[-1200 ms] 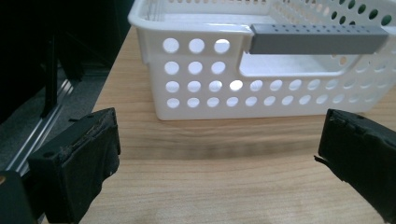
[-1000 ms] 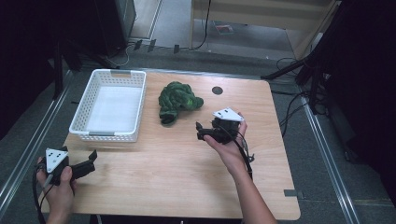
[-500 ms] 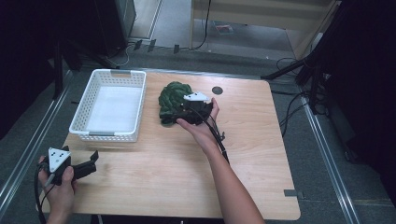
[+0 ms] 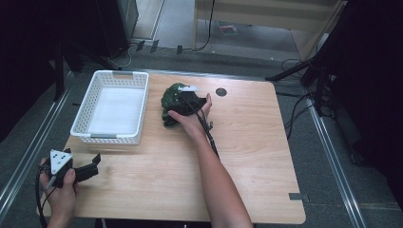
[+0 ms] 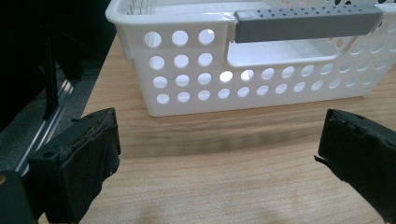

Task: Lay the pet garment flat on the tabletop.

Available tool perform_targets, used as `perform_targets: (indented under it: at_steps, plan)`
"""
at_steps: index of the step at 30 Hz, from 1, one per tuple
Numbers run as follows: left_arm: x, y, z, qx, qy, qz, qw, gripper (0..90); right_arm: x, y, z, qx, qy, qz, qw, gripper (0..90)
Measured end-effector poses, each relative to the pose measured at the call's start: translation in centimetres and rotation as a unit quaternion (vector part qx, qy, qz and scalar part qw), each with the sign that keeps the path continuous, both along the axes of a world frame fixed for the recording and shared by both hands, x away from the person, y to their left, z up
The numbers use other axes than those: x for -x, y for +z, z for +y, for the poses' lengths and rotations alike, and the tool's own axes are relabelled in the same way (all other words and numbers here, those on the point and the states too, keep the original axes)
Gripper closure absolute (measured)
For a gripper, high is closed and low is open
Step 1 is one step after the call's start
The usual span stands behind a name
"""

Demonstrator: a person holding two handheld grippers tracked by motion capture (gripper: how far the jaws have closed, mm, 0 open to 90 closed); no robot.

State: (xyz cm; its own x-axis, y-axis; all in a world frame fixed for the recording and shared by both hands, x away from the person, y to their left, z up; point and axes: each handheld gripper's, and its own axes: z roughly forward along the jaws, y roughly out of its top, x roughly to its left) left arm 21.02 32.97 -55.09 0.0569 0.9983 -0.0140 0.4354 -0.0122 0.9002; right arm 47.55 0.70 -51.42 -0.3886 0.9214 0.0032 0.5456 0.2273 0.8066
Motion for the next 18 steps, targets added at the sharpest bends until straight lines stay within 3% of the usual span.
perform_targets:
  at_steps: [3,5,9,12,15,18]
  plan:
    - [0.0,0.0,0.1,0.007,0.0,0.001,1.0,0.0,-0.7,-1.0,0.5,0.01,-0.009,0.009,0.9999,1.6]
    - [0.0,0.0,0.2,0.009,-0.001,0.001,1.0,0.0,-0.9,-1.4,0.4,0.004,-0.012,0.019,0.9997,10.6]
    - [0.0,0.0,0.2,0.01,-0.001,0.002,0.9999,0.0,-0.9,-1.9,0.1,0.013,-0.036,0.035,0.9987,42.9]
    - [0.0,0.0,0.3,0.014,-0.001,0.003,0.9999,0.0,-1.0,-1.4,-0.4,-0.014,-0.03,0.047,0.9984,66.7]
    - [0.0,0.0,0.3,0.016,0.0,0.003,0.9999,0.0,-0.6,-0.7,-0.9,-0.03,-0.009,0.027,0.9991,77.3]
    - [0.0,0.0,0.3,0.016,-0.001,0.004,0.9999,0.0,0.5,0.4,-1.3,-0.026,0.013,-0.01,0.9995,82.2]
